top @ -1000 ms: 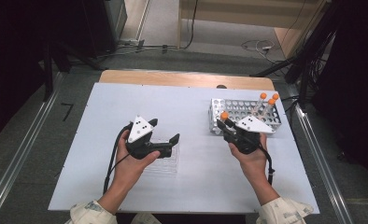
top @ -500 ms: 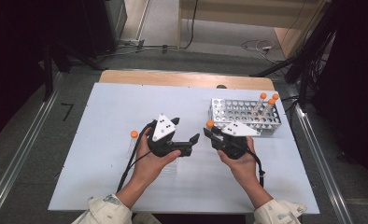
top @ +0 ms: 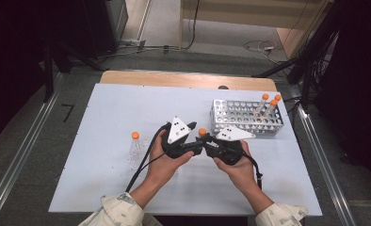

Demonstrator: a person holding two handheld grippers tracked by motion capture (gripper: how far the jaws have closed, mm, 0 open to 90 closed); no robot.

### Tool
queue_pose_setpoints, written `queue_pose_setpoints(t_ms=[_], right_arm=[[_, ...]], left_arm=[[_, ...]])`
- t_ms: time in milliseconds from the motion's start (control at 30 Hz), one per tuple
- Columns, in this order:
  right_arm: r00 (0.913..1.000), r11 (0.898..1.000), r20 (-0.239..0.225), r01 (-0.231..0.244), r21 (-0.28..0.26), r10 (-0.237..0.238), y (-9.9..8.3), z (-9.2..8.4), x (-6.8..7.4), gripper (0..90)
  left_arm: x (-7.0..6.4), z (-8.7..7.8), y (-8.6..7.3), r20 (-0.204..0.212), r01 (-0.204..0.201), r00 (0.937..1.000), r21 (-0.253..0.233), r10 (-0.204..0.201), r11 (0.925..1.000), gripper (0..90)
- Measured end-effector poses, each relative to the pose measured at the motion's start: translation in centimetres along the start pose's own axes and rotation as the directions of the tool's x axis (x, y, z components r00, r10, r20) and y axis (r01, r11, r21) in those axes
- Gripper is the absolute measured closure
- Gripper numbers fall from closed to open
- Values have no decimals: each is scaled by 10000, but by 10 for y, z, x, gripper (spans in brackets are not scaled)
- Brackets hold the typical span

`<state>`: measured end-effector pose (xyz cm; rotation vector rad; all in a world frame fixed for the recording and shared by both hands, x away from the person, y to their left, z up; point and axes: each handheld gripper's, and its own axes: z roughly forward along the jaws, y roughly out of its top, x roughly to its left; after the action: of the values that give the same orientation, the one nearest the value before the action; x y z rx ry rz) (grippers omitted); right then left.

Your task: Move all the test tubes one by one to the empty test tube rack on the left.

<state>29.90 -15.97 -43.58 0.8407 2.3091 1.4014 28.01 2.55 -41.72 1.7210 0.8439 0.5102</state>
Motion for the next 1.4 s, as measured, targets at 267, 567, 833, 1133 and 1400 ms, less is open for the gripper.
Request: queue_pose_setpoints(t_ms=[267, 567, 833, 1133, 1400], right_arm=[[9997, 10000, -233, 5, 3, -5, 1, 2, 4, 718], [9997, 10000, -255, -2, 17, 2, 1, 2, 5, 717], [9997, 10000, -258, 4, 1, -4, 1, 2, 7, 670], [9995, 9999, -296, -69, -78, 67, 1, 2, 8, 467], [9984, 9985, 138, -543, -12, 544, -9, 2, -1, 318]], left_arm=[[-3, -3, 0, 41, -284, 9996, -155, 284, 9995, 656], [-4, -3, -1, -40, -418, 9991, -251, 417, 9988, 707], [-4, -4, -1, 0, -398, 9992, -194, 398, 9990, 712], [-1, -10, 2, -67, -255, 9997, -242, 253, 9994, 713], [8, -35, 13, -162, -19, 9999, -635, 8, 9980, 713]])
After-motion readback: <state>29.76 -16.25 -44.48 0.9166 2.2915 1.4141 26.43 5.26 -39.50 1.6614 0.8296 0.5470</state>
